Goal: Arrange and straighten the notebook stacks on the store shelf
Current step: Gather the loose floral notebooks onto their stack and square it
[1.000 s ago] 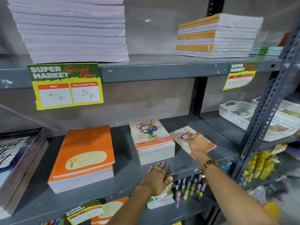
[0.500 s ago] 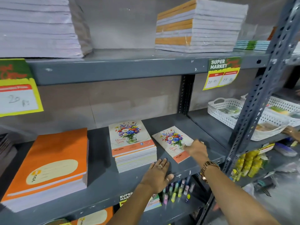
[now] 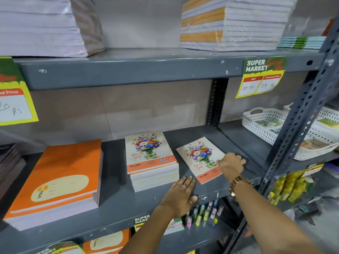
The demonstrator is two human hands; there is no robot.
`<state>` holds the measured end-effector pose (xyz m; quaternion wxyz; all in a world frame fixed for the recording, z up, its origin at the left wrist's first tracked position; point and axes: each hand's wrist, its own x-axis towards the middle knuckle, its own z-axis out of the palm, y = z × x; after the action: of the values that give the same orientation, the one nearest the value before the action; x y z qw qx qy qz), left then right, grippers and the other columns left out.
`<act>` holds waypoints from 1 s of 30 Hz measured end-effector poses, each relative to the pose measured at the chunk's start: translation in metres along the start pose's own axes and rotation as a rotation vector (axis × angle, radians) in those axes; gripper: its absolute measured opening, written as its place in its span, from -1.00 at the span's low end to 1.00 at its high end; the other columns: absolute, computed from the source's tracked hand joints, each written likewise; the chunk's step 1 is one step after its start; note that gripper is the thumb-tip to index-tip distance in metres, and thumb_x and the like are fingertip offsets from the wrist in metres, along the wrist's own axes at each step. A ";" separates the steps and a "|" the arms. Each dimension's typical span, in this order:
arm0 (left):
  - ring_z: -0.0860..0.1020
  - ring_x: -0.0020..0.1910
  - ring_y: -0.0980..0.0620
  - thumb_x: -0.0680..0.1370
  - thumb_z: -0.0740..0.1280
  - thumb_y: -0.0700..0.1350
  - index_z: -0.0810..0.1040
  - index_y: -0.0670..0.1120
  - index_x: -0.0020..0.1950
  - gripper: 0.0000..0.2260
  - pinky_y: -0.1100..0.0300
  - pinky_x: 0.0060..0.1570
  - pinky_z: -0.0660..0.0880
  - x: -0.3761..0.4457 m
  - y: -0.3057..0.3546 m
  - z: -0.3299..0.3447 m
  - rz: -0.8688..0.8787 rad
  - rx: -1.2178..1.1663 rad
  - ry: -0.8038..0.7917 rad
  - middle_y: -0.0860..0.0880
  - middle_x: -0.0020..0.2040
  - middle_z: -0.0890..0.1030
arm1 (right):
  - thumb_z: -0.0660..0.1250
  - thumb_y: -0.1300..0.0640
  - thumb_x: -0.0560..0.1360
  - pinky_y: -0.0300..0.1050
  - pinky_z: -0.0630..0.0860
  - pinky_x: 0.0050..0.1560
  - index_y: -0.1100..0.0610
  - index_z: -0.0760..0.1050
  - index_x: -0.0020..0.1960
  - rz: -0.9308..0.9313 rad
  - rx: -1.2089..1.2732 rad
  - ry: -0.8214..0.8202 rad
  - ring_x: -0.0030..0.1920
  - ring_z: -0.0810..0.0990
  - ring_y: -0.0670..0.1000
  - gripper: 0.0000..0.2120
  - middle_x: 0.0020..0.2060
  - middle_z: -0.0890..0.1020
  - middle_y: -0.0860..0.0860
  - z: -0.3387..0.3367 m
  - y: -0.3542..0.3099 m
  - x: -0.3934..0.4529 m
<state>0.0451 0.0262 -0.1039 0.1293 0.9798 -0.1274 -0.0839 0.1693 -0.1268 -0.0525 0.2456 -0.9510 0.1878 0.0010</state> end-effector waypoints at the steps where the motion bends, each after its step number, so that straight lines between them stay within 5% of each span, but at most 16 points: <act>1: -0.13 0.54 -0.03 0.62 -0.01 0.03 -0.11 -0.11 0.52 -0.47 0.08 0.50 -0.16 0.000 0.000 -0.001 0.000 0.001 -0.007 -0.06 0.57 -0.09 | 0.36 0.10 0.47 0.08 0.47 0.17 0.34 0.36 0.26 0.002 0.059 0.023 0.27 0.38 0.24 -0.54 0.25 0.45 0.26 -0.002 -0.002 -0.002; 11: -0.15 0.54 -0.05 0.62 0.00 0.03 -0.13 -0.11 0.52 -0.46 0.07 0.51 -0.19 -0.023 -0.004 0.001 0.041 0.089 0.004 -0.06 0.57 -0.12 | 0.21 0.20 0.57 0.07 0.44 0.13 0.31 0.38 0.22 -0.102 0.530 0.286 0.21 0.50 0.30 -0.73 0.19 0.54 0.29 -0.057 -0.053 -0.050; 14: -0.15 0.54 -0.04 0.62 0.00 0.03 -0.16 -0.12 0.52 -0.45 0.08 0.50 -0.20 -0.037 -0.011 0.001 0.052 0.120 0.001 -0.07 0.57 -0.13 | 0.24 0.16 0.55 0.04 0.42 0.19 0.30 0.45 0.21 -0.003 0.716 0.173 0.19 0.53 0.26 -0.70 0.17 0.58 0.26 -0.059 -0.060 -0.055; 18: -0.15 0.54 -0.03 0.62 -0.01 0.02 -0.17 -0.11 0.52 -0.45 0.09 0.50 -0.19 -0.059 -0.026 -0.001 0.043 0.134 -0.013 -0.06 0.57 -0.14 | 0.31 0.22 0.48 0.05 0.55 0.00 0.37 0.52 0.09 0.100 0.957 -0.066 -0.10 0.59 0.17 -0.74 -0.09 0.62 0.20 -0.040 -0.074 -0.073; 24: -0.14 0.54 -0.01 0.63 0.01 0.00 -0.16 -0.08 0.52 -0.46 0.08 0.51 -0.17 -0.094 -0.053 -0.011 -0.013 0.091 -0.049 -0.03 0.57 -0.13 | 0.32 0.25 0.46 0.23 0.57 0.09 0.30 0.47 0.06 0.121 1.005 -0.249 -0.03 0.63 0.23 -0.79 0.00 0.61 0.24 -0.005 -0.099 -0.108; 30: -0.15 0.54 0.01 0.63 0.01 0.01 -0.14 -0.03 0.52 -0.47 0.10 0.50 -0.18 -0.119 -0.068 -0.015 -0.064 0.058 -0.033 0.02 0.57 -0.13 | 0.29 0.27 0.50 0.09 0.53 0.17 0.41 0.45 0.18 0.081 0.888 -0.257 0.11 0.57 0.24 -0.70 0.02 0.57 0.23 0.010 -0.123 -0.132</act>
<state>-0.0497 0.1256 -0.0923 0.0957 0.9852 -0.1004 -0.1006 0.0918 0.0239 0.0087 0.6502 -0.7378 0.1751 0.0477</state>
